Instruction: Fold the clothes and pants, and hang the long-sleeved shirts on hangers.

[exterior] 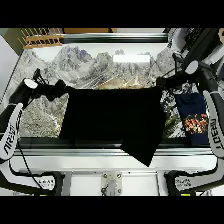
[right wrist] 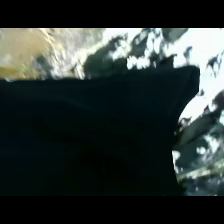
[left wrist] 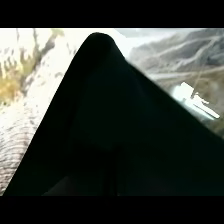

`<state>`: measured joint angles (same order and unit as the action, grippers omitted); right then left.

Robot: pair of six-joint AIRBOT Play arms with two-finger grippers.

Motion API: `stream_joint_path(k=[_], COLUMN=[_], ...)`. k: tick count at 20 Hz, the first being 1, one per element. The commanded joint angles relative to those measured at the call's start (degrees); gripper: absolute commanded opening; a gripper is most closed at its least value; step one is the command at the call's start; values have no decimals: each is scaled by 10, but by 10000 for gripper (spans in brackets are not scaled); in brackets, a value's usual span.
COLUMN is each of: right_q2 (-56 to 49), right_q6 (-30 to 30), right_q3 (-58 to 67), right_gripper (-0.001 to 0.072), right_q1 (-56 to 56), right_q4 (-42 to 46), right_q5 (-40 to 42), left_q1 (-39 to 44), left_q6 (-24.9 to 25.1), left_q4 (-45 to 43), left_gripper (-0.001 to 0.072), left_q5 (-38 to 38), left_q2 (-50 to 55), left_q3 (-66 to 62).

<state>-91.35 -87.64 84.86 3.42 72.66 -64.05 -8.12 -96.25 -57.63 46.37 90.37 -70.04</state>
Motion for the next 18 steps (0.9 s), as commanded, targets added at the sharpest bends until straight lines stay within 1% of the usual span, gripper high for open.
stream_joint_path(k=[1,5,8,9,10,11,12,14,16,18], right_q2=[54,78,76,76,78,78,79,100,156,226], right_q6=[-18,-18,-18,-18,-18,-18,-18,-16,-16,-18], right_q3=[-124,-233,-262,-262,-262,-261,-257,-243,-238,-238], right_gripper=[11,12,17,26,137,392,537,531,531,531], right_q1=[-1,-8,-8,-8,-8,-7,-6,0,19,36], right_q4=[13,11,-7,-14,-21,-36,-44,-38,-12,19], right_q5=[38,65,77,78,82,84,83,61,35,6], left_q1=[15,19,14,14,15,15,15,7,-16,-44], left_q6=[15,15,15,15,15,15,15,15,14,-4], left_q4=[-13,-8,-8,-8,-8,-8,-8,-12,-28,-97], left_gripper=[7,7,7,21,259,488,515,515,515,516], left_q5=[-20,-48,-45,-40,-37,-31,-21,8,37,77], left_q2=[-23,-23,-23,-23,-23,-23,-23,-42,-91,-160], left_q3=[70,120,131,131,130,130,124,107,102,132])
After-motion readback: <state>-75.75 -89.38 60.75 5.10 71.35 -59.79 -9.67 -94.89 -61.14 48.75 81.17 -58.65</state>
